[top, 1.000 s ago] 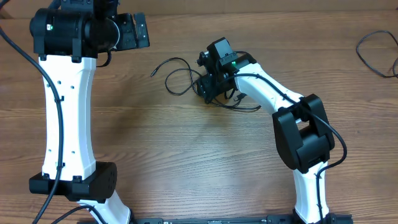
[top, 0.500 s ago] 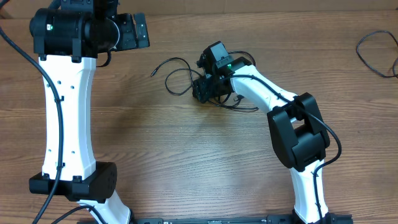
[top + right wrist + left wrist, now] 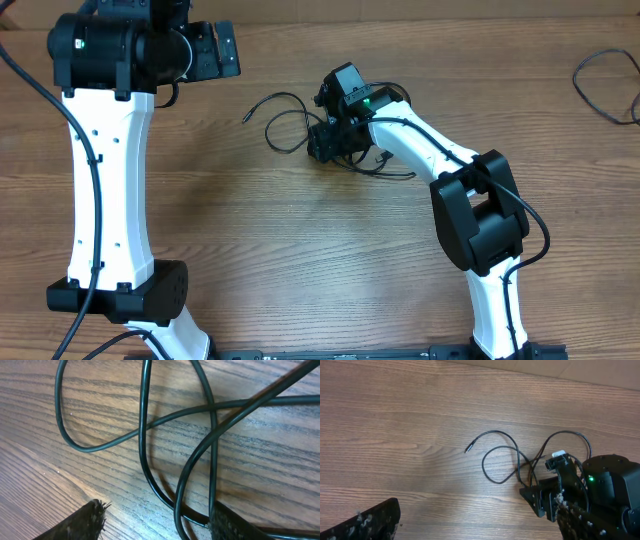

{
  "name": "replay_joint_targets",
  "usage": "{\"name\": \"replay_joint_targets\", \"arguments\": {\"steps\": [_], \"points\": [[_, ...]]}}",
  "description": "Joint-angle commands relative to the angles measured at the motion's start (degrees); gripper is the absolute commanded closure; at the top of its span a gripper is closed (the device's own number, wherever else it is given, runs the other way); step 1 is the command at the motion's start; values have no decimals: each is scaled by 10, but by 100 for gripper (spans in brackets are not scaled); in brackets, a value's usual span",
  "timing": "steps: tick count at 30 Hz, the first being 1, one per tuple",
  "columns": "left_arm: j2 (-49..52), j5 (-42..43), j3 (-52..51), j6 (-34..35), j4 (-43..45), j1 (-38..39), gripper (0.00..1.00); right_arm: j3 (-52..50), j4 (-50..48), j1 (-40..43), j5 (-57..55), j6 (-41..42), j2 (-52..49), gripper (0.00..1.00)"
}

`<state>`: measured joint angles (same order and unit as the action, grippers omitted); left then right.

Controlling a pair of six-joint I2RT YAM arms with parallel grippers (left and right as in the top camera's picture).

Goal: Untangle cables

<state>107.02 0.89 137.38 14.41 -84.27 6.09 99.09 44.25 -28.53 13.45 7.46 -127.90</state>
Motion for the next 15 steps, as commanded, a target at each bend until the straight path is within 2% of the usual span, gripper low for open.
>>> {"name": "replay_joint_targets", "arguments": {"steps": [1, 15], "points": [[6, 2, 2, -12, -6, 4, 0, 9, -12, -1, -5, 2, -2, 33], [6, 2, 2, -12, -16, 7, 0, 6, -14, -21, -5, 3, -2, 33]]}}
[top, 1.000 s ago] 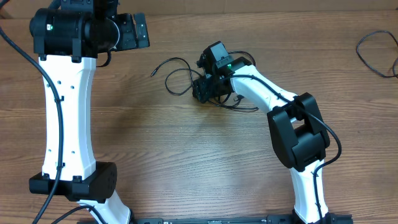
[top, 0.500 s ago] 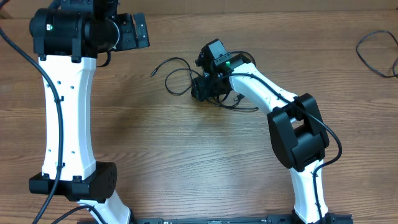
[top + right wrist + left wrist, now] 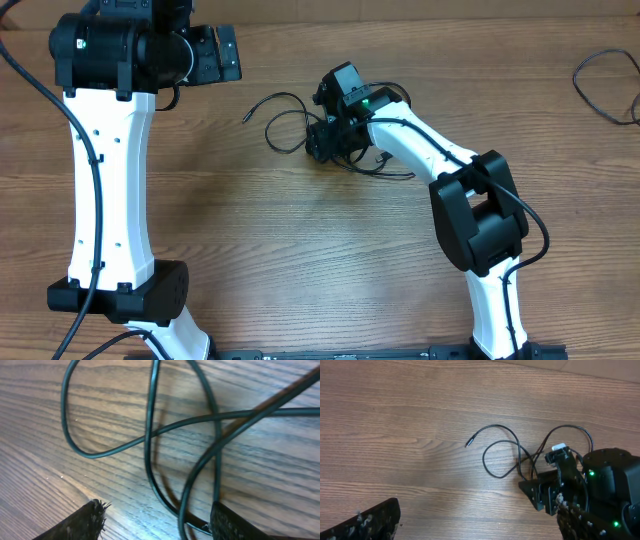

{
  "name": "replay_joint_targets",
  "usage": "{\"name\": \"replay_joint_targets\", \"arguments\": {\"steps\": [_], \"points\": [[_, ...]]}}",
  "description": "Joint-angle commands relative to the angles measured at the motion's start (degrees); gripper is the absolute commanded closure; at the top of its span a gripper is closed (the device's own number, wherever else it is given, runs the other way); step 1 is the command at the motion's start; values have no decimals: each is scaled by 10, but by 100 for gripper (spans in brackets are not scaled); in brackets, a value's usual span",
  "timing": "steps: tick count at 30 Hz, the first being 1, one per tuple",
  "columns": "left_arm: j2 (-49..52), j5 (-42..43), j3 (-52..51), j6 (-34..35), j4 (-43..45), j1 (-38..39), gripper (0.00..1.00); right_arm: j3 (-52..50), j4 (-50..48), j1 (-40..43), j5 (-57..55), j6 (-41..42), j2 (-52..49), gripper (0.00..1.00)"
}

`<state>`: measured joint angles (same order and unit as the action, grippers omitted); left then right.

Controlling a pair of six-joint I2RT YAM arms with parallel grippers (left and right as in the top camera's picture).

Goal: Untangle cables

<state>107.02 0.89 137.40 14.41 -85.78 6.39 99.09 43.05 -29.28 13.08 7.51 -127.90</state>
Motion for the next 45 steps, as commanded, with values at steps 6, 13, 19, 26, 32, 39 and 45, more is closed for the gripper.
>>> {"name": "replay_joint_targets", "arguments": {"steps": [6, 13, 19, 26, 32, 39, 45], "points": [[6, 2, 2, -12, -1, 4, 0, 4, -11, -29, -4, 2, -2, 33], [6, 2, 2, -13, -6, 4, 0, -12, -23, -28, -49, 2, -2, 33], [6, 2, 2, -16, -5, 4, 0, -12, -22, -25, -54, 2, -2, 33], [6, 2, 2, -16, -5, 4, 0, -12, -24, -23, -59, -1, -2, 32], [6, 2, 2, -18, -5, 4, 0, -13, -25, -17, -60, -5, -2, 32], [6, 2, 2, -18, -6, 4, 0, -13, -25, -17, -62, -5, -6, 33], [6, 2, 2, -18, -6, 4, 0, -13, -25, -17, -58, -4, -21, 32]]}}
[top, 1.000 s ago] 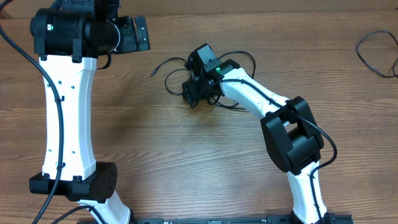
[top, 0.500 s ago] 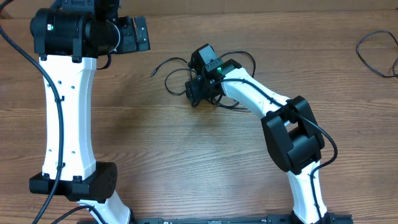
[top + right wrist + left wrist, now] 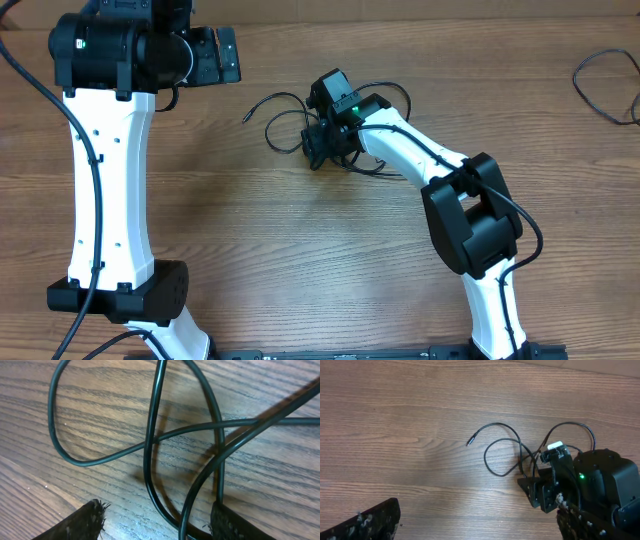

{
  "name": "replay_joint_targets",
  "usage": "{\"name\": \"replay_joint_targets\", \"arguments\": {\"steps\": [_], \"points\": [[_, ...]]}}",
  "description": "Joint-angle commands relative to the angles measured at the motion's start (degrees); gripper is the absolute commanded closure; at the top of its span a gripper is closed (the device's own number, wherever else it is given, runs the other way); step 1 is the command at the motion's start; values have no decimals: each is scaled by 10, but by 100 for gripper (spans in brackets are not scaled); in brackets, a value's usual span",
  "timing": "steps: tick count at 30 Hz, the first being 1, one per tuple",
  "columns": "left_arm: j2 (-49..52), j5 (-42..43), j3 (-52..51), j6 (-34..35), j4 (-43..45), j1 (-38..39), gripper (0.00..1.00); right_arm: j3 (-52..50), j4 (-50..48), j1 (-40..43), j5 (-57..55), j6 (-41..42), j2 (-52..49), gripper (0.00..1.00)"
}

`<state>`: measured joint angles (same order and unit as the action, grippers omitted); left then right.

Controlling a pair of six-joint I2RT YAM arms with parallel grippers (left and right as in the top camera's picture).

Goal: Untangle cables

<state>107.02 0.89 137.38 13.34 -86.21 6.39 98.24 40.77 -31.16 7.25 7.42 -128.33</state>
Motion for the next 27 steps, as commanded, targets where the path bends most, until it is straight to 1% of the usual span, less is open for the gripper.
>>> {"name": "replay_joint_targets", "arguments": {"steps": [1, 13, 23, 27], "points": [[6, 2, 2, -7, -1, 4, 0, -4, -1, 2, 1, -3, -18, 33], [6, 2, 2, -7, -1, 4, 0, -4, -4, 5, 2, -2, -46, 33], [6, 2, 2, -14, -6, 4, 0, -4, -6, 64, 5, -1, -62, 33], [6, 2, 2, -14, -5, 4, 0, -4, -2, 76, 15, -1, -62, 33]]}}
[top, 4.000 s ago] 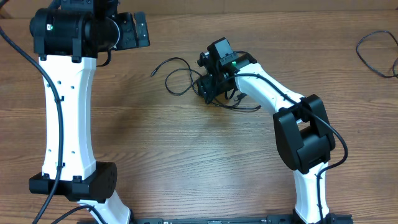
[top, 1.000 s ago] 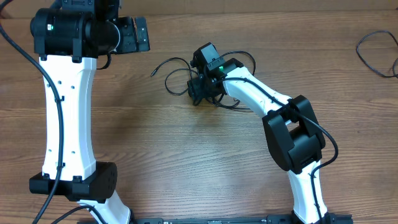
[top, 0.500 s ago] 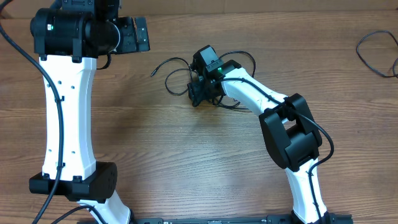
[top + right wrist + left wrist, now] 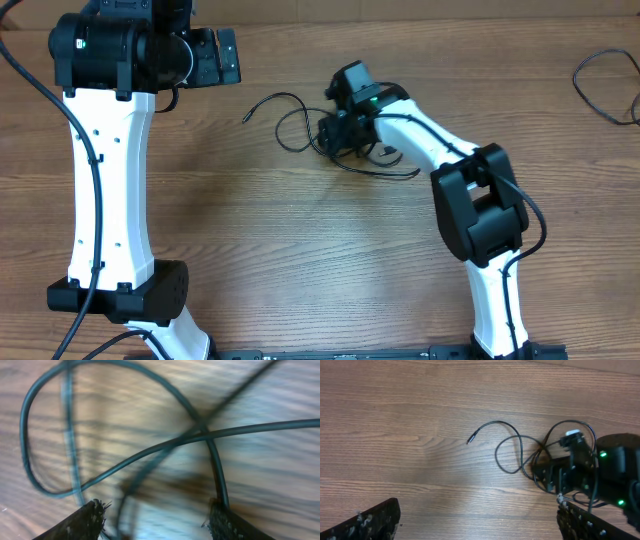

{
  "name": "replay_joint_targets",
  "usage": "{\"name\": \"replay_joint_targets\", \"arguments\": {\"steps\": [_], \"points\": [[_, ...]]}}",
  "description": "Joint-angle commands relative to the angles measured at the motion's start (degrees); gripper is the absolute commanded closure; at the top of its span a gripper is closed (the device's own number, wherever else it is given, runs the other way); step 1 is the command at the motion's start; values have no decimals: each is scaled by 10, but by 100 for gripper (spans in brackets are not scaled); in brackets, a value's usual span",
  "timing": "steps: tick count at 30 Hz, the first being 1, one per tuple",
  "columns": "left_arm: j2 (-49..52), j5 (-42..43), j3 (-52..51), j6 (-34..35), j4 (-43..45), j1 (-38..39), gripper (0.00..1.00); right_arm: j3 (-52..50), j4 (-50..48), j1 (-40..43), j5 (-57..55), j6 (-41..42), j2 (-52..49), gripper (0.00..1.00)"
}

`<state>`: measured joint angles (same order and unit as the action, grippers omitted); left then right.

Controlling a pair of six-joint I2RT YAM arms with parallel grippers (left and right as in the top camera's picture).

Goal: Untangle cables

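A thin black cable [image 4: 290,125] lies in crossing loops on the wooden table [image 4: 300,260], its free plug end [image 4: 469,440] pointing left. My right gripper [image 4: 338,135] sits low over the tangle, open. In the blurred right wrist view, cable strands [image 4: 150,450] cross ahead of and between its fingertips [image 4: 90,520]. The same loops [image 4: 512,457] show beside the right gripper [image 4: 567,475] in the left wrist view. My left gripper [image 4: 215,55] hangs high at the back left, open and holding nothing, its fingertips [image 4: 370,520] wide apart.
A second black cable [image 4: 605,85] lies at the table's far right edge. The left arm's white column [image 4: 105,180] stands at the left side. Bare wood spreads in front of the tangle.
My right gripper has moved a little to the right, and the cable's loops have shifted right with it. The plug end stays put. The right wrist view is now blurred. The left arm is unmoved.
My right gripper stood open and low over the tangle, with strands between its fingers. It then sat slightly further left over the loops. Now it is further right and the loops have followed. My left gripper stayed open, high at the back left.
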<state>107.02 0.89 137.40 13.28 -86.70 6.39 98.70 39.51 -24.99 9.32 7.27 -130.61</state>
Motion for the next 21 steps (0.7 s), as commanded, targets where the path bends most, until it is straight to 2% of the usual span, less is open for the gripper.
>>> {"name": "replay_joint_targets", "arguments": {"steps": [1, 21], "points": [[6, 2, 2, -13, 0, 4, 0, -9, 10, 14, -4, 0, -39, 34], [6, 2, 2, -16, 0, 4, 1, -9, 8, -32, 19, 5, -40, 37]]}}
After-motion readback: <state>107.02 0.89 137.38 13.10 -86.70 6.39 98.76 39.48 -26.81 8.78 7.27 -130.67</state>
